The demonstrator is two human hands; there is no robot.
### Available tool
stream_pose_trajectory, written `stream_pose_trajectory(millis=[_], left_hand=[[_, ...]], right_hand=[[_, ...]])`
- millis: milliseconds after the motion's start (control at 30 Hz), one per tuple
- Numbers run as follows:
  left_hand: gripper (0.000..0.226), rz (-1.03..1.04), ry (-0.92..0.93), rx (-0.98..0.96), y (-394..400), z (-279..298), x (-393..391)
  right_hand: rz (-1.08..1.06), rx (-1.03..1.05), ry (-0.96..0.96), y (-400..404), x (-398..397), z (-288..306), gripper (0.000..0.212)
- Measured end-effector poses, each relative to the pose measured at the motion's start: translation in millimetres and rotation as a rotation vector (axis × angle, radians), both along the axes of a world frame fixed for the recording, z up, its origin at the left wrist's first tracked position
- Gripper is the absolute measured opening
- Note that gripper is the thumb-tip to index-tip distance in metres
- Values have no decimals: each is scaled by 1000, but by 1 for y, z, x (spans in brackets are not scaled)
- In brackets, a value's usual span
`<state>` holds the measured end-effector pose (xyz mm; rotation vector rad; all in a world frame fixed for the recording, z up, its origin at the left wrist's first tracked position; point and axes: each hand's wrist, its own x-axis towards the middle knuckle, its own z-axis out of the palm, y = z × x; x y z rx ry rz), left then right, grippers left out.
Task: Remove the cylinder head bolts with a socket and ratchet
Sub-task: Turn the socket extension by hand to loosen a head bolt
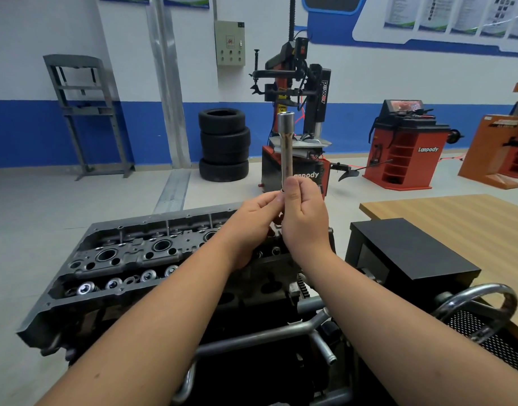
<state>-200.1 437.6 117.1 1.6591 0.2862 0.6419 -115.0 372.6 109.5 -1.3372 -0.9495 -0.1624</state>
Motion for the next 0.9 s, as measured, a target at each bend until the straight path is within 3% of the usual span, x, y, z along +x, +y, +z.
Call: stream_pose_trajectory(millis=[300, 467, 833, 900], left_hand=[[26, 14, -30, 3, 3, -3, 1], [30, -48, -6, -44, 2, -2, 0], [25, -55, -7, -11, 4, -3, 1], [27, -68, 3, -30, 3, -2, 1]], right_hand=[[30, 7, 7, -4, -3, 0, 12], [0, -30, -20, -1, -1, 0, 23], [0, 10, 7, 0, -2, 0, 16], [-16, -3, -9, 1, -1, 0, 22]])
